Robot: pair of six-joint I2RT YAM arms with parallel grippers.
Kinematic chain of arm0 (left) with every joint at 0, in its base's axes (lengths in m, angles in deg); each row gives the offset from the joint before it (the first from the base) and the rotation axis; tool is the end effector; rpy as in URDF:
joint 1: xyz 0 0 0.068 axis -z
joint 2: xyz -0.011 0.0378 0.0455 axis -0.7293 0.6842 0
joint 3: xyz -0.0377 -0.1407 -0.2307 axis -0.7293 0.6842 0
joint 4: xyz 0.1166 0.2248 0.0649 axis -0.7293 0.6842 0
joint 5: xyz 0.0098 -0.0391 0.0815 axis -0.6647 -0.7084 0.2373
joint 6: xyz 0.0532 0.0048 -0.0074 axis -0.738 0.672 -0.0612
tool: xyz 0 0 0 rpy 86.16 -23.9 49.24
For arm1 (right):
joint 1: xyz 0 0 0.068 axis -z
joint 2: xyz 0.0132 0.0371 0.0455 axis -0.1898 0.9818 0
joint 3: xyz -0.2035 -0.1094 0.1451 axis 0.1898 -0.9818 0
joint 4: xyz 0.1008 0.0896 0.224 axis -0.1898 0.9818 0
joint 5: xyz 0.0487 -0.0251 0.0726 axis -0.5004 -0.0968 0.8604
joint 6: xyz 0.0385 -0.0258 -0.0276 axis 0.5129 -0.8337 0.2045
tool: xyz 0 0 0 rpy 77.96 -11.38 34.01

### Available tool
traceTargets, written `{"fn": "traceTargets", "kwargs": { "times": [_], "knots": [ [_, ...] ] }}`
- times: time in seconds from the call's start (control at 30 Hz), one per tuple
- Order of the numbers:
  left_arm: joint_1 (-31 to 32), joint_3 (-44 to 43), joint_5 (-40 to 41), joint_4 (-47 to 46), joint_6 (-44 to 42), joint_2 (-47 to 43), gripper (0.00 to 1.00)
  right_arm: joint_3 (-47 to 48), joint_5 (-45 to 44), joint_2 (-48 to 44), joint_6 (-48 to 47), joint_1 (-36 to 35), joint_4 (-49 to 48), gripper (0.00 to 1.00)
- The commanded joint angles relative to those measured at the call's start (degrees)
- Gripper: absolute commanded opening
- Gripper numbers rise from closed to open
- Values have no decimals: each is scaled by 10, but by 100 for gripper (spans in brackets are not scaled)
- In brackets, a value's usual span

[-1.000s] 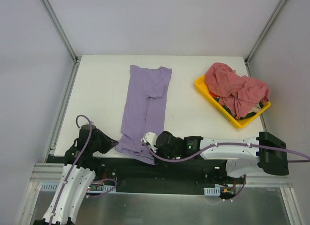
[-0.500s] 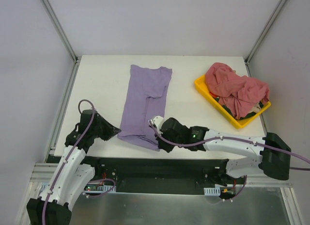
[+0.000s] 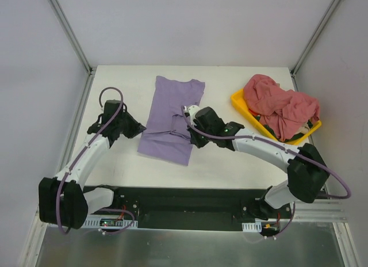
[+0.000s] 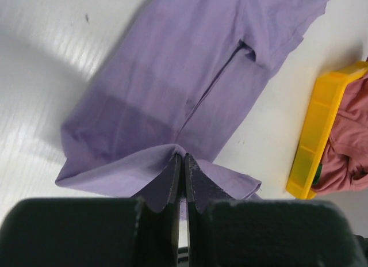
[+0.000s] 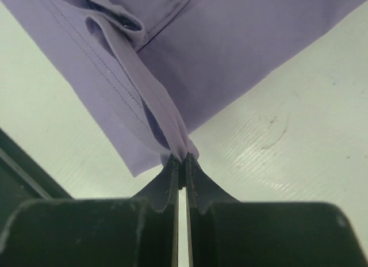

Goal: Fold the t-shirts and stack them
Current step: Fold the folded rectangular tshirt in 1/3 of the way

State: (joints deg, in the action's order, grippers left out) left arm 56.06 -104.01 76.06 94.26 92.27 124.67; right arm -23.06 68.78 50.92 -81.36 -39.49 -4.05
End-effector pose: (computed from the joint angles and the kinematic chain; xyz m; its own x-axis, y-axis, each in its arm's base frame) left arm 0.2353 -0.0447 0.2570 -0.5986 -0.7149 -0.3615 -0.3307 0.6315 -0.7013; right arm 0.2063 0.2521 0.2571 -0.2862 -0.5704 -0.7699 -0.8407 0.5350 -0.0838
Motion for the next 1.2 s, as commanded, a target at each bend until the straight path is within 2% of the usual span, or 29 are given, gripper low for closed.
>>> {"fn": "traceTargets", "kwargs": {
  "times": [0.0, 0.27, 0.57, 0.63, 0.7, 0.8, 0.83, 0.9, 0.93, 0.97, 1.0, 1.07, 1.1, 1.17],
  "knots": [
    [5, -62, 39, -34, -39, 63, 0, 59, 8, 39, -29, 29, -1, 0],
    [3, -148, 66, -34, -67, 182, 0, 126, 27, 122, -42, 80, -4, 0],
    [0, -212, 57, -28, -89, 297, 0, 183, 45, 202, -37, 113, -4, 1],
    [-1, -219, 68, -22, -88, 311, 5, 192, 51, 219, -34, 118, -4, 3],
    [-2, -231, 67, -21, -95, 330, 8, 205, 22, 235, -17, 121, 3, 4],
    [-4, -254, 58, -16, -101, 357, 20, 227, -21, 257, -8, 120, 9, 6],
    [-4, -260, 59, -14, -96, 364, 29, 236, -39, 263, -8, 121, 14, 9],
    [-4, -268, 65, -14, -89, 369, 60, 257, -70, 273, -7, 121, 27, 26],
    [-4, -268, 65, -13, -89, 364, 70, 268, -87, 276, -6, 120, 42, 33],
    [-4, -265, 67, -10, -89, 356, 78, 281, -101, 275, -2, 121, 60, 48],
    [-4, -257, 72, -9, -88, 339, 84, 287, -110, 273, 1, 121, 72, 64],
    [-4, -230, 90, -9, -87, 295, 96, 276, -125, 243, 6, 117, 76, 83],
    [-4, -209, 100, -9, -84, 264, 99, 260, -127, 228, 6, 112, 76, 97],
    [-3, -155, 123, -8, -77, 197, 99, 233, -117, 199, 6, 97, 74, 96]
  ]
}}
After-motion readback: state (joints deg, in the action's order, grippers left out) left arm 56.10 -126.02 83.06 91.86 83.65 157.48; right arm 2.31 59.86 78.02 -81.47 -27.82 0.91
